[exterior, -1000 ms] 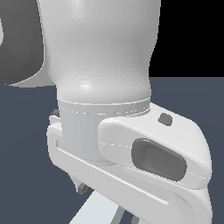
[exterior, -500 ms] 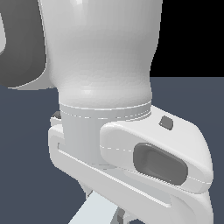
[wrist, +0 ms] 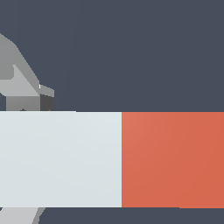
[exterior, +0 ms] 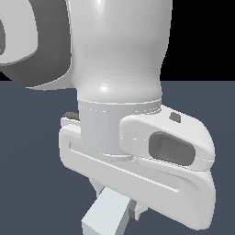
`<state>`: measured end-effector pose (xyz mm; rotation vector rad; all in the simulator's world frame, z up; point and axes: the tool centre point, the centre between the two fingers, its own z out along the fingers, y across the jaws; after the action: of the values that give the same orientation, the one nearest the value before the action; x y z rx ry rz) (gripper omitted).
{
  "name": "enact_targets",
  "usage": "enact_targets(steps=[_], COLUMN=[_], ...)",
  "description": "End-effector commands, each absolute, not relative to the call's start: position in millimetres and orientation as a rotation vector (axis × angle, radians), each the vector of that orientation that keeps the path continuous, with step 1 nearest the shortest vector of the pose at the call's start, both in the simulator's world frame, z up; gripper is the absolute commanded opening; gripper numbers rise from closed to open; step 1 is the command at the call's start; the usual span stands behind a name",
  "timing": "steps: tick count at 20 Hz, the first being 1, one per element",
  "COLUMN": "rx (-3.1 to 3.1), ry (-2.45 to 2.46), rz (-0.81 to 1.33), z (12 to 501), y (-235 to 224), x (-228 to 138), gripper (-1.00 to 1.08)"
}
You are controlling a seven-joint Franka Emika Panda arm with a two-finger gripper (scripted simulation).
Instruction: Insert the peg into the horizontal hole in a box.
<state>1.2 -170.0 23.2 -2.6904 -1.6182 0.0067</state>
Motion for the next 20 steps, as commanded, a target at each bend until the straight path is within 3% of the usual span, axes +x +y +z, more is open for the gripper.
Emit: enact_targets(steps=[1, 13, 20], rx=[-2.655, -2.254, -2.101], ry=[-1.681, -2.191, -2.337], rz=[0.001, 0.001, 0.000], z=[30, 75, 90], y=[-150, 36, 98], x=[11, 46, 39], gripper=[-1.00, -1.00, -1.00])
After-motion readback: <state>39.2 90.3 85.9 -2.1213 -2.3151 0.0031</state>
